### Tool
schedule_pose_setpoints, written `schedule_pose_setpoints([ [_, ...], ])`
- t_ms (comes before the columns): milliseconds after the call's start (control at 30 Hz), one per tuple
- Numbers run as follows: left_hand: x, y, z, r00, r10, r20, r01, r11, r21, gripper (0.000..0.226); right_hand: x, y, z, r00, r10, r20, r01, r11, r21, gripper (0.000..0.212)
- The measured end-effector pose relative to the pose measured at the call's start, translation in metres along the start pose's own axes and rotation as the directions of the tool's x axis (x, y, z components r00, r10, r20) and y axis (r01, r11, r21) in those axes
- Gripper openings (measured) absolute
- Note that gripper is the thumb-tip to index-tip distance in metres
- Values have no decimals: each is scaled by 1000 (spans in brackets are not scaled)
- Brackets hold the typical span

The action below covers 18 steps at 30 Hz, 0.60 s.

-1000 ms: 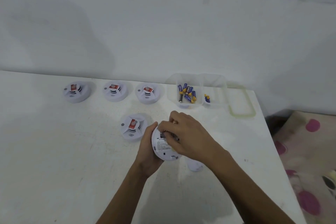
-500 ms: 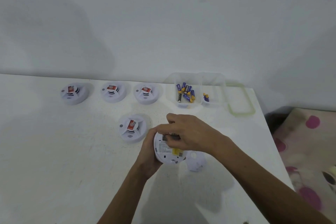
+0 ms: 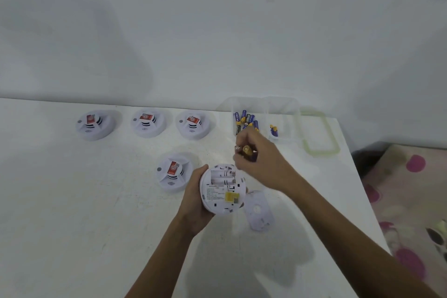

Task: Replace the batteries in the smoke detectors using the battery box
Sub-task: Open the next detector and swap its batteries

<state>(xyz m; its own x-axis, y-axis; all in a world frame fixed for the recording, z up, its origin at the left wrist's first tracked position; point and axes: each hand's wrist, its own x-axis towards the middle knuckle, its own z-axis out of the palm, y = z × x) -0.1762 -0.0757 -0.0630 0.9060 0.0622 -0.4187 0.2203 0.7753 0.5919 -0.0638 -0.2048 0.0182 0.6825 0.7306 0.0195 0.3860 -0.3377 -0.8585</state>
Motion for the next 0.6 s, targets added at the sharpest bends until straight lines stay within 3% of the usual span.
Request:
schedule_pose_setpoints([
  [133, 9, 1, -5, 999, -30, 30, 31, 998, -61, 56, 24, 20, -33, 972, 222, -74, -217, 973, 72, 15],
  [300, 11, 7, -1, 997, -42, 59, 48, 993, -111, 60, 61, 64, -77, 877, 425, -226, -423, 904, 58, 14],
  [467, 12, 8, -2, 995, -12, 101, 23, 994, -108, 53, 91, 102, -100, 808, 505, -305, -559, 820, -123, 15],
  [600, 14, 6, -6, 994, 0, 113, 10, 997, -82, 53, 106, 116, -95, 824, 512, -243, -566, 741, -361, 15],
])
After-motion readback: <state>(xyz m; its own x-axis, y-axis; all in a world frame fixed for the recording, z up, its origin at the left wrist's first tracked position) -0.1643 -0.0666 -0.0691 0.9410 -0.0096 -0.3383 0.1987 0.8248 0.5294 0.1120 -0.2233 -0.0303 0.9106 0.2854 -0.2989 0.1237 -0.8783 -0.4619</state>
